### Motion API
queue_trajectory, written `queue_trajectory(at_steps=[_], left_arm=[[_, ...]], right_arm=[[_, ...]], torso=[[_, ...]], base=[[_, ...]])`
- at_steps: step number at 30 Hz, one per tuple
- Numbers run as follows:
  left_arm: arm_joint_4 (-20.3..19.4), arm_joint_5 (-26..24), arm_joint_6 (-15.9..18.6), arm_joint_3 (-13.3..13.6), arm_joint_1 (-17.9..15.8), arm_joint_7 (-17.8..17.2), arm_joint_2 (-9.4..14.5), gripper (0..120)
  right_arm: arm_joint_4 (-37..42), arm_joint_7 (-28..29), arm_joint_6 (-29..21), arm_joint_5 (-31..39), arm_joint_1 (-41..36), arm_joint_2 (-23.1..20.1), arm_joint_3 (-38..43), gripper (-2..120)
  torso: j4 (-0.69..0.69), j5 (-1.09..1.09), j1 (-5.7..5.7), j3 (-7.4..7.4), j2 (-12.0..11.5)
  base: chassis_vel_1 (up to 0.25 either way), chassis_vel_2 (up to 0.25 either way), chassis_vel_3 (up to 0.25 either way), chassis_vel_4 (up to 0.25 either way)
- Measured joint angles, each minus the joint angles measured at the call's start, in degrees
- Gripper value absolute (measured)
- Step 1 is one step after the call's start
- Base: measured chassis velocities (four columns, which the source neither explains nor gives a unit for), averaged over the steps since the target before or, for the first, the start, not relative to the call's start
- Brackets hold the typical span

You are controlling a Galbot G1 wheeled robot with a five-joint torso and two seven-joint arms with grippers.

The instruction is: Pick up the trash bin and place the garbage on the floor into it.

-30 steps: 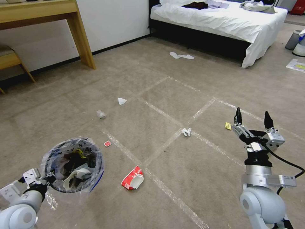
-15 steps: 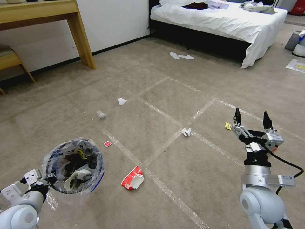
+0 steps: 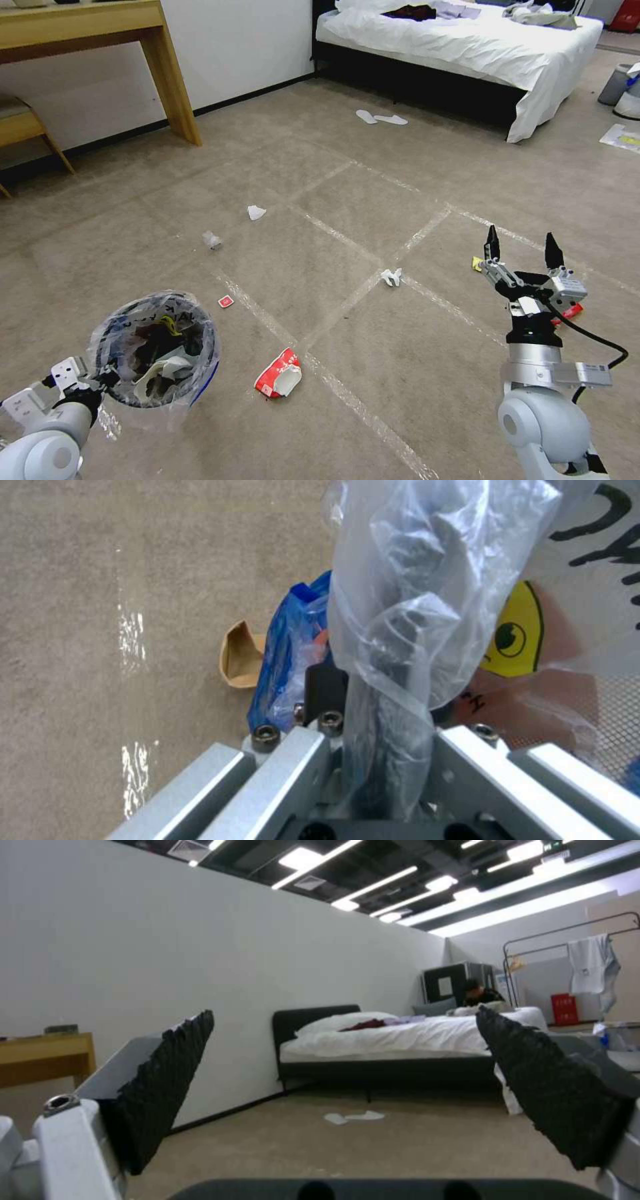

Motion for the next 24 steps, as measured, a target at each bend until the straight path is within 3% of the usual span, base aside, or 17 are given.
queue_trajectory(at_steps=[24], left_arm=[[0.01,0.02,0.0,-1.34,-0.29,-0.16,-0.91,0]], right_arm=[[0.49,-0.13,-0.46,0.94,0.77,-0.38,0.0,100]], torso=[[0.0,0.0,0.0,0.0,0.0]], base=[[0.0,0.0,0.0,0.0]])
